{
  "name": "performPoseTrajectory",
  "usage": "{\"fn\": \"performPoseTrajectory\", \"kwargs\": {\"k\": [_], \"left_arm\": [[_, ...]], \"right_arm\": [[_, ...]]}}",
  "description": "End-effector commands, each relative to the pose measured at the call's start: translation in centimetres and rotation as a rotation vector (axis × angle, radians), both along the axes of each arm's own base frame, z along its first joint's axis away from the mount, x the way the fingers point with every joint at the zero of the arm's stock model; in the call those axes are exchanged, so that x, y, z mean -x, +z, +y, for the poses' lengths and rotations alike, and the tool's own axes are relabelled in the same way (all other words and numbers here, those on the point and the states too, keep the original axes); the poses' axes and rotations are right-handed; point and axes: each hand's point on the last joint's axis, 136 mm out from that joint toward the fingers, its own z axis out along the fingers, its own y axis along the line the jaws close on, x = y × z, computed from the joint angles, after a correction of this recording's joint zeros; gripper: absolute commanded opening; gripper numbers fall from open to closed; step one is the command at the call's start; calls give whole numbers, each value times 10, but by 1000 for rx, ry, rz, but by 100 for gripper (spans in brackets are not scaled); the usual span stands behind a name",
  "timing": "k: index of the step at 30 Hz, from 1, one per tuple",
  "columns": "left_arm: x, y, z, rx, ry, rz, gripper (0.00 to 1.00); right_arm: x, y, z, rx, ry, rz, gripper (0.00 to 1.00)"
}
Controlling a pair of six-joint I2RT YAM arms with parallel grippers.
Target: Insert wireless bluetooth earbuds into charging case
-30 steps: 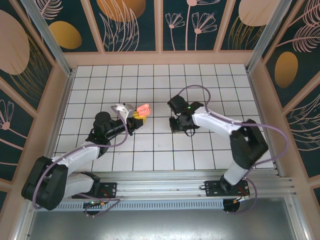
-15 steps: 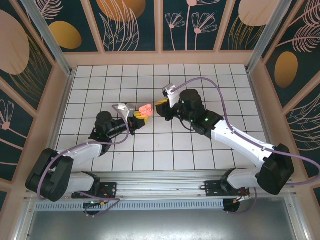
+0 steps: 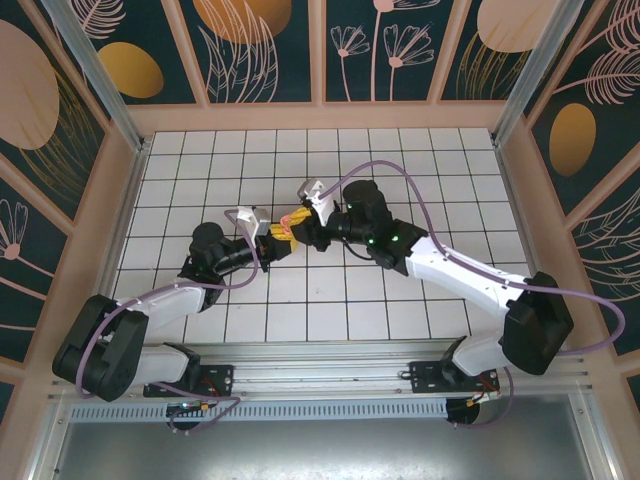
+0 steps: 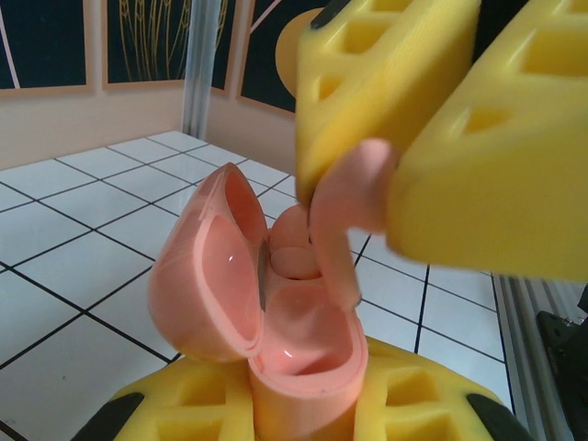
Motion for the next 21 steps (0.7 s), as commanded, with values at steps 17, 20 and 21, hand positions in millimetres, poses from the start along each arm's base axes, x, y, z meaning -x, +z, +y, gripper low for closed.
{"fn": "performPoseTrajectory", "kwargs": {"k": [17,20,21], "left_arm": [[6,36,-1,53,-31,-96,9],[7,37,-1,53,-36,-100,9],[7,37,-1,52,-36,-102,9]], "right_arm": [[6,-16,10,86,57,-32,21],[7,-22,8,114,61,-30,21],[7,-23,7,121,61,-28,21]]}}
